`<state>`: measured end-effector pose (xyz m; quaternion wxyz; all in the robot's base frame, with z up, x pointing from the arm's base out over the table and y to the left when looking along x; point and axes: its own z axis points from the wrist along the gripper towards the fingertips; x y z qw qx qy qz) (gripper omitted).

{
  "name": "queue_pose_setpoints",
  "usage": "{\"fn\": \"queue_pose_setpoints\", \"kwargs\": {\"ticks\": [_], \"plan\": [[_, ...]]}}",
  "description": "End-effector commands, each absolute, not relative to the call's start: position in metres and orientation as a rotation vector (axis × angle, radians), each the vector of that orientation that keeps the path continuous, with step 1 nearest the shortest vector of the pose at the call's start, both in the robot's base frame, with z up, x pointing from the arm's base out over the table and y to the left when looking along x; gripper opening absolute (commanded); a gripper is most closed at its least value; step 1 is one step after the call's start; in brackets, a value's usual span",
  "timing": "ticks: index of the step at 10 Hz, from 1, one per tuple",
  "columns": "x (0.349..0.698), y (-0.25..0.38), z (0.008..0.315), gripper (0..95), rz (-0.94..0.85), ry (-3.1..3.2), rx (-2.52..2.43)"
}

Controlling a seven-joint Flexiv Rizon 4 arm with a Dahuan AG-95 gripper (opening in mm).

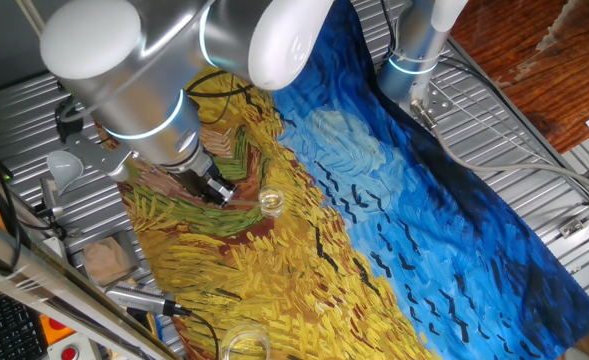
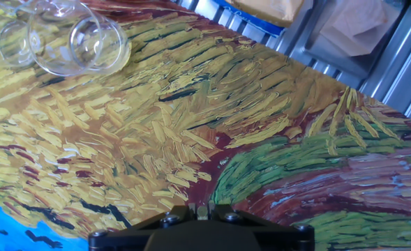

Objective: Stir the beaker with a glass rod

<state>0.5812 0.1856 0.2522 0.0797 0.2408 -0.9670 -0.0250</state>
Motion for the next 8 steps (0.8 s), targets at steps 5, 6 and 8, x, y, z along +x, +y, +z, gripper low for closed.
{"fn": "queue_pose_setpoints", "kwargs": {"ticks": [5, 6, 8], "plan": [[0.5765, 0.1814, 0.2537, 0.0, -0.092, -2.899, 0.688], [0.5772, 0.1826, 0.2529, 0.0, -0.096, -2.904, 0.685], [0.5791, 0.1849, 0.251, 0.0, -0.093, -2.911, 0.703]]}}
